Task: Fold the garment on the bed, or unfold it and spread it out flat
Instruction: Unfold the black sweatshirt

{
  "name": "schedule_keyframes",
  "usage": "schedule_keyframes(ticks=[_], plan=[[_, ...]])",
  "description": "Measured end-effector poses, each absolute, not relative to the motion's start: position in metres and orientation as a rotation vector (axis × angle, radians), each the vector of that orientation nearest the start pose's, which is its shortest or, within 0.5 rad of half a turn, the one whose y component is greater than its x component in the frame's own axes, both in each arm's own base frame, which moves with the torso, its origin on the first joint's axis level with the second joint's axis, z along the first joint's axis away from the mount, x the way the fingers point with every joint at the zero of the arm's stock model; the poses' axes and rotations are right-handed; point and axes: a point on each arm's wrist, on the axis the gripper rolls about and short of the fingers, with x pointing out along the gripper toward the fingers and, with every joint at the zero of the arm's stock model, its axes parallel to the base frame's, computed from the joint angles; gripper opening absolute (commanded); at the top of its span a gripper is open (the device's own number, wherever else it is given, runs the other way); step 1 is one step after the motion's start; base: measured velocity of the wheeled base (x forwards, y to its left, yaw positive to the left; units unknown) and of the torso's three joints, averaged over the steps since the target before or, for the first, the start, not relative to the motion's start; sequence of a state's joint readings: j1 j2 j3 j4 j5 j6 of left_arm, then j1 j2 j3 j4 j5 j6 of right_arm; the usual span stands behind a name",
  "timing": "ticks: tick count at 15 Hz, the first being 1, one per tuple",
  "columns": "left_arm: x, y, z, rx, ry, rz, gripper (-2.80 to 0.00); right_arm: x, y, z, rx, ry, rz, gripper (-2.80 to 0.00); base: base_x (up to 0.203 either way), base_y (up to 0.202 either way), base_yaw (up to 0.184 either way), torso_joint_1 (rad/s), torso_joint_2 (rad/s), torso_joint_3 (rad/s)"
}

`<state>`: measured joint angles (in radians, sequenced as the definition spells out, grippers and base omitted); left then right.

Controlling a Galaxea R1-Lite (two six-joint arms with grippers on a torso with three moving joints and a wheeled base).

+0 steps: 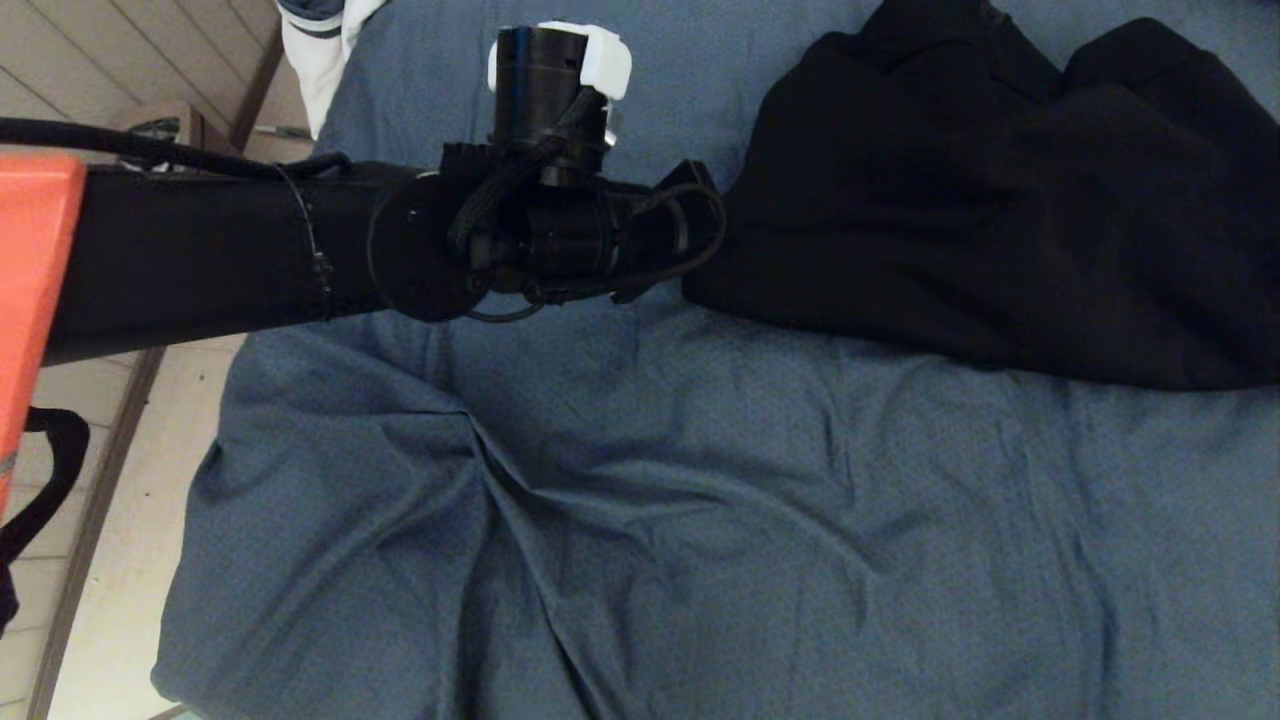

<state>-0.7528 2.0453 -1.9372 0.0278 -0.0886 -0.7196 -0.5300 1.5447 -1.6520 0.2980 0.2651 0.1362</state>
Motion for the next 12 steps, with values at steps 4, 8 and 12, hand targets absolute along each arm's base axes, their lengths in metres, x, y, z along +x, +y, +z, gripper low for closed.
schedule_keyframes(ticks=[4,8,12], plan=[[0.300,-0.261,0.323,-0.633,0.443,-0.699,-2.80,0.225,-0.125,0.373,0.211,0.163,-0.275,-2.80,0.000,0.000,0.000,0.000,0.00,0.000],[0.293,-0.219,0.322,-0.611,0.471,-0.622,-2.80,0.226,-0.125,0.370,0.216,0.172,-0.276,-2.80,0.000,0.000,0.000,0.000,0.00,0.000],[0.270,-0.167,0.317,-0.578,0.500,-0.574,-2.80,0.226,-0.125,0.369,0.217,0.176,-0.276,-2.80,0.000,0.000,0.000,0.000,0.00,0.000]])
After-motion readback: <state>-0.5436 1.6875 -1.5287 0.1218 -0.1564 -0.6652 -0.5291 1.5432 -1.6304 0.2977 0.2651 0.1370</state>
